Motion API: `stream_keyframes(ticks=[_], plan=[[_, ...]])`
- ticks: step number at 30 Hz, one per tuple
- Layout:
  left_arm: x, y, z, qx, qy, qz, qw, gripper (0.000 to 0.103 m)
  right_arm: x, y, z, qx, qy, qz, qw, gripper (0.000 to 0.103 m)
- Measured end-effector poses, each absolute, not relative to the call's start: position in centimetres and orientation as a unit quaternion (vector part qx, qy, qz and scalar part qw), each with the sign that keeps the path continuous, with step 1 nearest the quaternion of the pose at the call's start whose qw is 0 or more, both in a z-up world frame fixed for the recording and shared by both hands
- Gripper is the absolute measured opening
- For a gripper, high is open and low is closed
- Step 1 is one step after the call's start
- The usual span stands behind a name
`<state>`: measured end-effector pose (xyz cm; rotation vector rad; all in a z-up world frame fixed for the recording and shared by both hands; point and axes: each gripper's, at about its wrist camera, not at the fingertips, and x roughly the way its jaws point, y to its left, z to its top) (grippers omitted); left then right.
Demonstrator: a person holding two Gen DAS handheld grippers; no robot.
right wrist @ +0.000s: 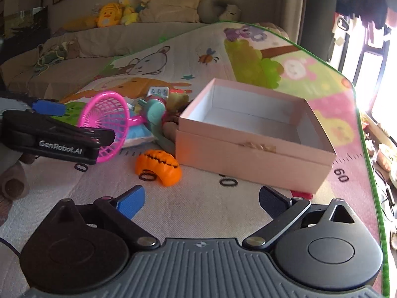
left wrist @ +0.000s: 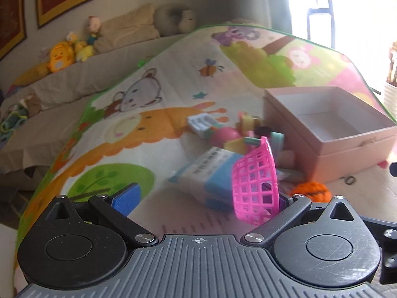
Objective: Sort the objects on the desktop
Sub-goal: 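Drop the pink net into the box with left tool while right grasps pumpkin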
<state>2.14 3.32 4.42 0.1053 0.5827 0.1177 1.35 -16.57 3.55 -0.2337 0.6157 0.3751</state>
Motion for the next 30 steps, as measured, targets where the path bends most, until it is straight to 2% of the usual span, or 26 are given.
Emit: stream_keyframes(ticks=[5, 7, 9, 10, 11, 23, 25, 27, 30], plan=[[1.3, 9.1, 4.2, 0.021, 0.306, 0.134, 0.942, 0.103, 3.5, -12.3, 3.3, -0.138, 0.307, 0.221, 0.916, 0.09], [0.2, 10.5, 4.5, 0.01, 0.298, 0.124, 0.946, 0.103, 4.9, -10.9, 2.5, -0.14, 0.319, 0.215, 0.912, 0.084], [-0.9, 10.9, 5.0, 0.005, 0.288, 0.079, 0.954, 0.103, 6.2, -10.4, 1.7, -0.121, 0.348, 0.212, 0.905, 0.065], [-1.3, 10.8, 5.3, 0.004, 0.285, 0.049, 0.957, 0.103, 6.4, -10.6, 1.5, -0.112, 0.353, 0.21, 0.905, 0.063], [-1.5, 10.4, 5.4, 0.003, 0.282, 0.018, 0.959, 0.103, 6.5, -10.8, 1.3, -0.106, 0.359, 0.212, 0.903, 0.057], [2.4, 3.2, 2.6, 0.116, 0.315, -0.061, 0.94, 0.103, 0.8, -21.1, 1.9, -0.084, 0.362, 0.151, 0.916, 0.057], [2.8, 3.4, 2.5, 0.109, 0.321, -0.047, 0.94, 0.103, 0.0, -22.1, 2.3, -0.082, 0.351, 0.147, 0.921, 0.06], [2.8, 3.8, 2.7, 0.095, 0.327, -0.042, 0.939, 0.087, -0.4, -22.5, 2.6, -0.082, 0.34, 0.151, 0.925, 0.069], [1.7, 3.9, 3.3, 0.086, 0.33, -0.036, 0.939, 0.088, -0.2, -22.3, 2.6, -0.085, 0.33, 0.159, 0.927, 0.078]])
